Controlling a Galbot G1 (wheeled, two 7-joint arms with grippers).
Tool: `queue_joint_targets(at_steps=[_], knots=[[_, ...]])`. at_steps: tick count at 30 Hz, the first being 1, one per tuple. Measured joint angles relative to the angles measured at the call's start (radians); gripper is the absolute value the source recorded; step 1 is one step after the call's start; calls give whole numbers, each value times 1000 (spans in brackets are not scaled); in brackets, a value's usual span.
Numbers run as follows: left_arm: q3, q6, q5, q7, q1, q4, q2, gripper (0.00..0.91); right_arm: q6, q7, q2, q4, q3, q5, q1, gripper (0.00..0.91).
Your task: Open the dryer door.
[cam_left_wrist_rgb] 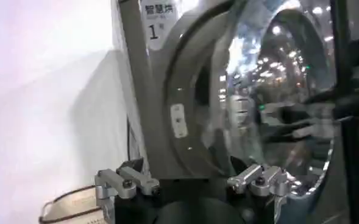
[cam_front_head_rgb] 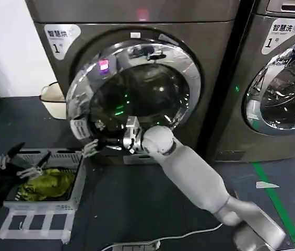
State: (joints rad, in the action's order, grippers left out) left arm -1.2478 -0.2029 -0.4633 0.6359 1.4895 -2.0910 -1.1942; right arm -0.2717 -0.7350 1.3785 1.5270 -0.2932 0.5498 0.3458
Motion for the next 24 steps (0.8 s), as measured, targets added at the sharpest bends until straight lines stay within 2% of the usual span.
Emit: queue_joint_targets(at_steps=[4,12,24], knots=[[-2,-4,-2,-5,-18,13,25,907,1,-60,-27,35,14,11,13,907],[-1,-27,-24,-11,-53,22,61,907,53,-204,-87,88,37,22,39,907],[32,-43,-33,-12,-75,8,79,907,94,-328,-153,98,77,53,65,907]])
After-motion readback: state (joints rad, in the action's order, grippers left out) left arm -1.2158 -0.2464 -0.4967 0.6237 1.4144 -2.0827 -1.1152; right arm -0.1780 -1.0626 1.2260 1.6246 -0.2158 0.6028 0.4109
